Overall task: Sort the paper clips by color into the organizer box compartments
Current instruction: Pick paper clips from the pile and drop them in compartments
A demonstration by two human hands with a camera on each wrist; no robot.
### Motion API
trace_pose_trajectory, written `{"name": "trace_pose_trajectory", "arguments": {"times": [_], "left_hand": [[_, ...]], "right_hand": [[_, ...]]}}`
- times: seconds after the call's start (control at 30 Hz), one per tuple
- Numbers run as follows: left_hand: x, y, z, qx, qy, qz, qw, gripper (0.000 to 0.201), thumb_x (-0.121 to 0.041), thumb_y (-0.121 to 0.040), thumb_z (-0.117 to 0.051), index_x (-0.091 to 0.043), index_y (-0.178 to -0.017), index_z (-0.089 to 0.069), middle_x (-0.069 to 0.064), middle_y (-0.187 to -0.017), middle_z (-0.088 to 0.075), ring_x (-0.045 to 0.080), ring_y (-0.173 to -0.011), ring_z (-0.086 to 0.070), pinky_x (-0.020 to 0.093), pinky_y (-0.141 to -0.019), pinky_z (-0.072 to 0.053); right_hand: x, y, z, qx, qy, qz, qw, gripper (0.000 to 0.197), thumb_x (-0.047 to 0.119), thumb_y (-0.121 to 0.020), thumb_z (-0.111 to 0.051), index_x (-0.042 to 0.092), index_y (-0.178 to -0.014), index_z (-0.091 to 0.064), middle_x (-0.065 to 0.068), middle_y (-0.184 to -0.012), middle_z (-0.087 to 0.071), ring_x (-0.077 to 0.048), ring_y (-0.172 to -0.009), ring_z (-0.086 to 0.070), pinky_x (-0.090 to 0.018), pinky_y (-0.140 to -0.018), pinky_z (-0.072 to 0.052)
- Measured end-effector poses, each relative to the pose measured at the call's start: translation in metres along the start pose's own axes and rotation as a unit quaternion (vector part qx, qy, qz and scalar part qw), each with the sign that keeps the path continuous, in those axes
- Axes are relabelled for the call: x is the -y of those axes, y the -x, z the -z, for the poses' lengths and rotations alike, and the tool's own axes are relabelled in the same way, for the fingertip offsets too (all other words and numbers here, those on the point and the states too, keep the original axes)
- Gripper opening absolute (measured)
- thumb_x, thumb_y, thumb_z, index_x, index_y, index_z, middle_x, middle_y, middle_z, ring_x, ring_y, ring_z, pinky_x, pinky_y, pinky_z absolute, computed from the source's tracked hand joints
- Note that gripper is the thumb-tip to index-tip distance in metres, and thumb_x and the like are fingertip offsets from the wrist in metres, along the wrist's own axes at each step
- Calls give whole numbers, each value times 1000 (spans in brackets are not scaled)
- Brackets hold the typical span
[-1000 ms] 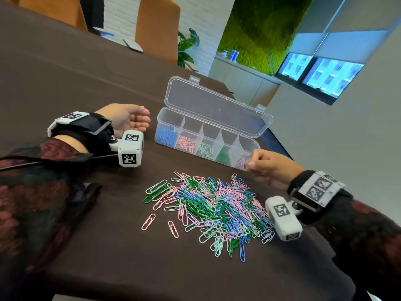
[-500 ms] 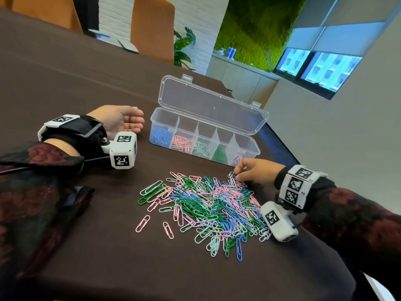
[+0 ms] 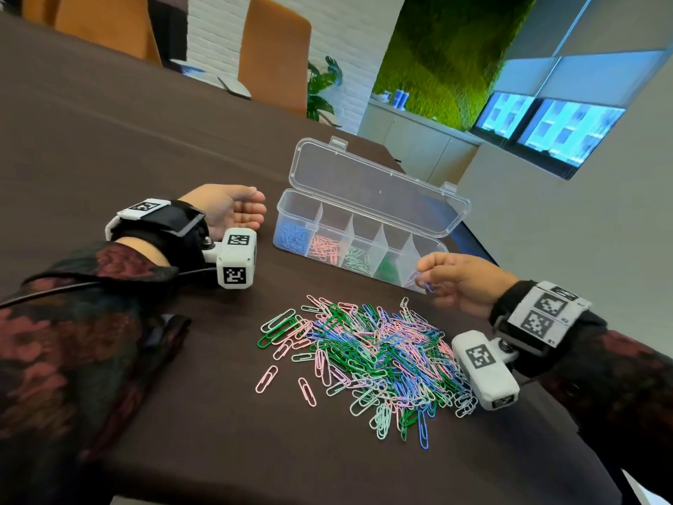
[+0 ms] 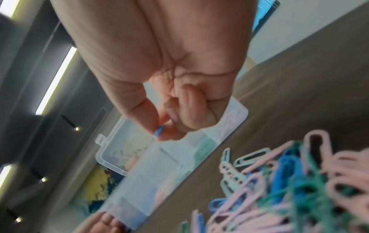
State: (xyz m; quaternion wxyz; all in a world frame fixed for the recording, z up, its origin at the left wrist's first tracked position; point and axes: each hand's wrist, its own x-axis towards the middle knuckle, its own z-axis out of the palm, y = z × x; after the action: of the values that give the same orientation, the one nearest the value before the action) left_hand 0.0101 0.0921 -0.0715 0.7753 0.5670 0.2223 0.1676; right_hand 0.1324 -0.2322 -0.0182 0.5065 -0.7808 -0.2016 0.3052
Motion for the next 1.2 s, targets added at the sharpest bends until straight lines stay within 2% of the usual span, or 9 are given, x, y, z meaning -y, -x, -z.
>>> {"name": "trace_pose_trajectory", "arguments": {"times": [0.27, 0.33, 0.47, 0.63, 0.7, 0.77, 0.87, 1.03, 1.2], "left_hand": [[0, 4, -1, 1, 10, 2, 1000, 21, -22, -99, -44, -9, -89, -57, 5, -79, -56, 15, -68, -55, 18, -52, -52], [0, 4, -2, 2, 13, 0, 1000, 20, -21, -99, -44, -9, -89, -57, 5, -79, -56, 15, -67, -55, 19, -52, -52], [0, 5, -2, 1, 24, 0, 1000, 20, -20, -98, -44, -8, -87, -57, 6, -78, -56, 15, -64, -56, 18, -50, -53], [0, 6, -1, 1, 28, -1, 1000, 20, -20, -98, -46, -9, -86, -57, 5, -76, -57, 14, -61, -57, 20, -52, -53], [0, 6, -1, 4, 28, 0, 1000, 20, -20, -98, -46, -9, -86, -58, 5, -76, -57, 14, -62, -56, 20, -53, -52], [-1, 6, -2, 5, 27, 2, 1000, 19, -21, -97, -46, -9, -86, -57, 5, -77, -57, 14, -63, -56, 20, -52, -52], [-1, 7, -4, 3, 20, 2, 1000, 19, -20, -97, -46, -10, -85, -56, 5, -78, -56, 15, -65, -54, 18, -49, -52], [-1, 6, -4, -3, 16, -1, 1000, 19, -20, -97, -47, -9, -85, -57, 5, -78, -56, 15, -64, -54, 17, -48, -52], [0, 3, -3, -1, 7, -6, 1000, 18, -21, -97, -47, -10, -86, -57, 4, -79, -56, 14, -67, -55, 18, -52, -53]], "right_hand": [[41, -9, -57, 44, -292, -68, 953, 28, 12, -98, -29, 2, -87, -52, -15, -81, -51, -24, -53, -61, -21, -41, -49], [57, -21, -77, 53, -352, -55, 933, 32, 22, -101, -30, -3, -100, -51, -26, -101, -54, -38, -80, -65, -34, -56, -58], [86, -38, -107, 81, -433, -6, 898, 63, 40, -101, -35, 2, -148, -17, -32, -151, -15, -46, -140, -18, -49, -112, -27], [99, -43, -121, 73, -420, 57, 903, 75, 50, -98, -35, 12, -152, 1, -25, -155, 4, -39, -145, 0, -49, -118, -8], [95, -31, -121, 80, -358, 91, 926, 58, 38, -100, -35, 8, -149, -22, -25, -150, -27, -37, -139, -30, -45, -115, -22], [86, -18, -117, 70, -248, 127, 958, 29, 20, -99, -36, 8, -122, -50, -17, -114, -65, -28, -105, -63, -40, -100, -43], [70, 1, -101, 55, 18, 177, 982, 21, -6, -91, -42, 9, -90, -55, -5, -66, -63, -15, -55, -59, -30, -65, -51], [43, 20, -66, 222, 429, 152, 862, 27, -3, -89, -56, 23, -82, -59, 11, -67, -60, -4, -59, -53, -24, -63, -47], [19, 46, -50, 283, 539, 104, 787, 33, 0, -83, -60, 31, -77, -54, 11, -70, -55, -3, -63, -48, -16, -64, -41]]}}
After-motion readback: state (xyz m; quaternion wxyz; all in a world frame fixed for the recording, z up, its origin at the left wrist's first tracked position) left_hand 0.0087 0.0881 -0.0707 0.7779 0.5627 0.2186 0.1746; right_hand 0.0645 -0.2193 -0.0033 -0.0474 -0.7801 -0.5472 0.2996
